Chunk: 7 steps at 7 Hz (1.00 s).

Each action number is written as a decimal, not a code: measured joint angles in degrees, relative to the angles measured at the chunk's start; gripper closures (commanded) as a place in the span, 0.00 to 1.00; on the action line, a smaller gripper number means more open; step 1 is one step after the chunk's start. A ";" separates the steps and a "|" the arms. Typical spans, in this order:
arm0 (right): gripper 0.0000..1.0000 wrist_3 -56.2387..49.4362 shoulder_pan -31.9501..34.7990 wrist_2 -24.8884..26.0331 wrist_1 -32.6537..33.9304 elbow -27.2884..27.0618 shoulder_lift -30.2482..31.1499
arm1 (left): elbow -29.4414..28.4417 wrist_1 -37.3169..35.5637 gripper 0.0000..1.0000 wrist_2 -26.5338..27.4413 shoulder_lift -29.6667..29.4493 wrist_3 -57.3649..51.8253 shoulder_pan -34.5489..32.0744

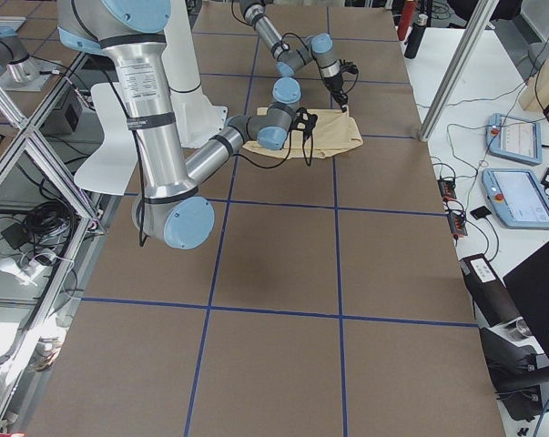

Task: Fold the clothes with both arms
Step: 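Release the shirt and raise the left gripper while the right moves to its side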

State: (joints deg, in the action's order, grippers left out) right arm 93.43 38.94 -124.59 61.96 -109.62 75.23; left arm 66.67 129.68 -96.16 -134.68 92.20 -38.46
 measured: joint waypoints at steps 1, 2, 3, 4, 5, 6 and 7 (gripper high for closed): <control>0.00 0.00 -0.23 0.81 0.00 -0.04 -0.01 | -0.64 0.56 0.01 0.43 -0.22 0.00 -0.16; 0.00 0.00 -0.74 2.14 0.00 -0.06 -0.17 | -0.82 0.67 0.00 0.79 -0.19 -0.53 -0.27; 0.00 -0.02 -1.38 3.49 0.02 -0.06 -0.42 | -0.64 0.63 0.00 0.94 -0.02 -2.02 -0.52; 0.00 -0.06 -2.29 5.03 0.08 -0.07 -0.72 | 0.39 0.46 0.00 0.89 0.51 -4.05 -1.02; 0.00 -0.30 -4.02 7.80 1.19 -0.07 -1.49 | 3.25 0.22 0.00 0.60 2.31 -6.44 -1.59; 0.00 -1.98 -6.64 11.78 5.20 -0.07 -3.53 | 7.90 -0.21 0.00 -0.31 5.57 -9.04 -2.15; 0.00 -5.91 -9.76 16.21 11.97 -0.07 -6.72 | 13.40 -1.30 0.00 -1.71 9.42 -11.31 -2.58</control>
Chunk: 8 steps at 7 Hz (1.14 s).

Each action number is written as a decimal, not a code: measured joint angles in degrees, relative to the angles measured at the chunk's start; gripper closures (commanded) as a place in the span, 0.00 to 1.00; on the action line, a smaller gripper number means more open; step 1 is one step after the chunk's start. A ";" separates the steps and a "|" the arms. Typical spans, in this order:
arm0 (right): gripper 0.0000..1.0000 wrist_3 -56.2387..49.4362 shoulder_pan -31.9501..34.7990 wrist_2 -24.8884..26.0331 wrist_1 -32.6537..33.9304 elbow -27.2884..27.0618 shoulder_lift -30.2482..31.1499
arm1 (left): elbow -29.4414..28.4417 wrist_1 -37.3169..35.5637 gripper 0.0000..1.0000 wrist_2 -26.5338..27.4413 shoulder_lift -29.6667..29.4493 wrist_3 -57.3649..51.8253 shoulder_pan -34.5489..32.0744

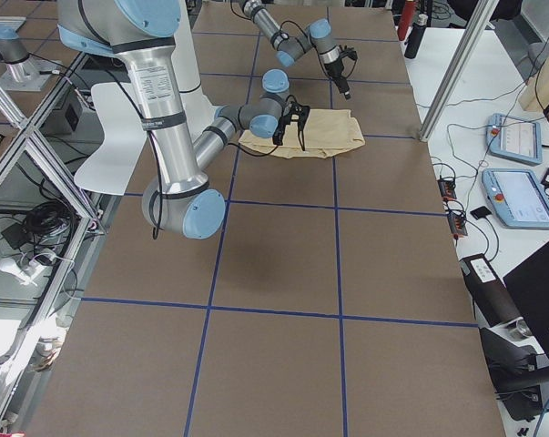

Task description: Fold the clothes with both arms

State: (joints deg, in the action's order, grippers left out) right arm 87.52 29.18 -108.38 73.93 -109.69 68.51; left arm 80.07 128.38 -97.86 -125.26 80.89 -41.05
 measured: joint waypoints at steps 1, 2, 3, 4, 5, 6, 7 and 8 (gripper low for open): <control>0.00 -4.80 -3.40 4.78 6.07 0.06 -2.53 | 5.34 -1.70 0.00 -0.89 3.40 -1.63 -0.25; 0.00 -9.82 -6.65 9.43 9.93 0.56 -4.22 | 9.34 -3.22 0.00 -1.61 6.11 -2.38 -0.37; 0.00 -14.18 -8.95 12.86 12.78 1.81 -5.92 | 11.55 -3.94 0.00 -2.40 7.90 -2.63 -0.40; 0.00 -17.36 -10.12 14.44 14.69 3.29 -7.18 | 12.53 -4.22 0.00 -2.81 8.69 -2.71 -0.41; 0.00 -19.60 -10.80 15.02 15.57 4.95 -7.94 | 12.88 -4.30 0.00 -2.98 9.08 -2.72 -0.39; 0.00 -21.41 -11.28 15.19 15.98 6.80 -8.75 | 13.02 -4.30 0.00 -3.07 9.38 -2.69 -0.36; 0.00 -22.93 -11.54 15.16 16.45 8.16 -9.65 | 12.99 -4.27 0.00 -3.13 9.59 -2.68 -0.36; 0.00 -23.87 -11.61 14.99 17.20 8.81 -10.42 | 12.86 -4.20 0.00 -3.17 9.71 -2.67 -0.35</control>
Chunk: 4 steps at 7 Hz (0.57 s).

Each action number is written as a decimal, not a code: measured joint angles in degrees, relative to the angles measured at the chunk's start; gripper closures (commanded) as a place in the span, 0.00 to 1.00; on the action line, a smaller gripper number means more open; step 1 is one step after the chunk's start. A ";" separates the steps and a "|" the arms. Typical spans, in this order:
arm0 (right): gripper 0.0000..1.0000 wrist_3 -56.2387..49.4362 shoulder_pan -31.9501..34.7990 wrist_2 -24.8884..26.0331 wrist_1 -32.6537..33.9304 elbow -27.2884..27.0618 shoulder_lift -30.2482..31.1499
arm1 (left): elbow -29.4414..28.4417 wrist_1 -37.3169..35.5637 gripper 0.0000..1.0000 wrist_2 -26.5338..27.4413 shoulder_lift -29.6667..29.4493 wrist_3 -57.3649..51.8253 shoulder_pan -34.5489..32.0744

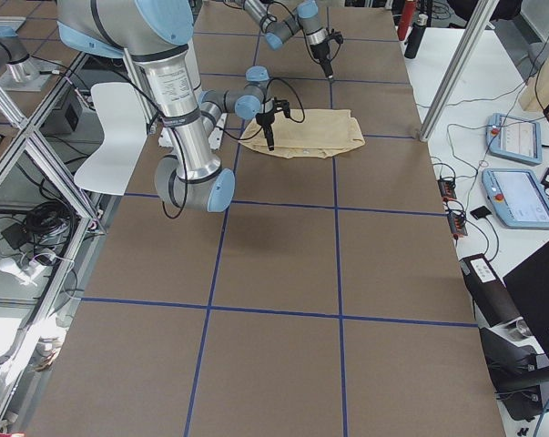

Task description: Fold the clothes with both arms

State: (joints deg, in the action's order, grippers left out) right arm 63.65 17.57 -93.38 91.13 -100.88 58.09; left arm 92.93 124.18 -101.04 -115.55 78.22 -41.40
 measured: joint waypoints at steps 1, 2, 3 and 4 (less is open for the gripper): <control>0.00 -0.36 -0.02 -0.15 0.53 0.23 -0.22 | -0.19 0.12 0.00 -0.02 0.03 0.02 0.07; 0.00 -0.49 -0.06 -0.25 1.20 0.26 -0.06 | -0.39 0.29 0.00 -0.01 0.06 0.09 0.12; 0.00 -0.52 -0.07 -0.31 2.13 0.18 0.09 | -0.49 0.41 0.00 0.03 0.06 0.14 0.18; 0.00 -0.56 -0.02 -0.41 3.21 0.00 0.17 | -0.53 0.49 0.00 0.04 0.06 0.17 0.26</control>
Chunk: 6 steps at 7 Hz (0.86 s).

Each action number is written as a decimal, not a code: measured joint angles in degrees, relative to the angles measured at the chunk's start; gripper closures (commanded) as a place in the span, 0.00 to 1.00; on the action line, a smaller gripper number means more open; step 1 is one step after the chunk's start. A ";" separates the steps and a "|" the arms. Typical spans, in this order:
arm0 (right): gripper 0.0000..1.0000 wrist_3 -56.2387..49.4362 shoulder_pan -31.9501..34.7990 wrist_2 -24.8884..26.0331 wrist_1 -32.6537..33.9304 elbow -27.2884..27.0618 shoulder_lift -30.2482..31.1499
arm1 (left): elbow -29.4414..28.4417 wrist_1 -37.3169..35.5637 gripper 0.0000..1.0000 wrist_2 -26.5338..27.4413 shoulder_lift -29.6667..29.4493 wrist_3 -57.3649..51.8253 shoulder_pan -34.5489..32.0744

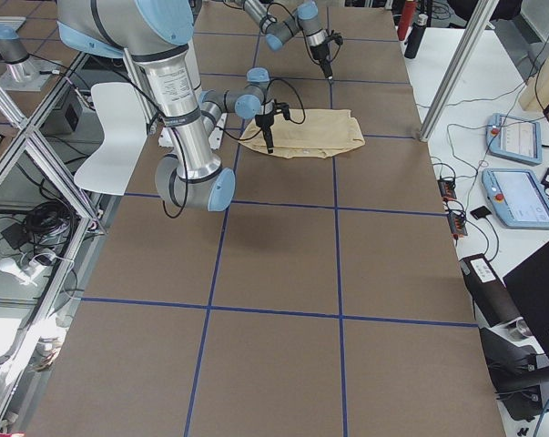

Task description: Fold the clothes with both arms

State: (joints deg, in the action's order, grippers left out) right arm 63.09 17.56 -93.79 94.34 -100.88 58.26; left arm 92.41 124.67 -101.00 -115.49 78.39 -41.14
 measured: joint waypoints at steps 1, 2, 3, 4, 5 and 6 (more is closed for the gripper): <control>0.00 -0.06 0.24 -0.24 1.40 -0.50 0.08 | -0.03 0.03 0.00 0.01 0.00 0.03 0.04; 0.00 -0.25 0.53 -0.56 3.32 -1.43 0.34 | -0.03 0.04 0.00 0.01 -0.01 0.09 0.11; 0.00 -0.54 0.68 -0.71 4.90 -2.65 1.20 | -0.10 0.05 0.00 0.01 -0.05 0.18 0.18; 0.00 -0.69 0.79 -0.75 5.55 -3.67 2.38 | -0.15 0.07 0.00 0.03 -0.10 0.26 0.23; 0.00 -0.74 0.87 -0.77 5.83 -4.25 3.37 | -0.18 0.10 0.00 0.07 -0.19 0.34 0.25; 0.00 -0.76 0.98 -0.77 5.96 -4.60 4.01 | -0.20 0.13 0.00 0.09 -0.28 0.39 0.27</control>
State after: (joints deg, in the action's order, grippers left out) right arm 62.32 18.54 -94.57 100.30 -105.47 62.27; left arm 92.21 124.80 -100.91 -115.77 78.77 -40.87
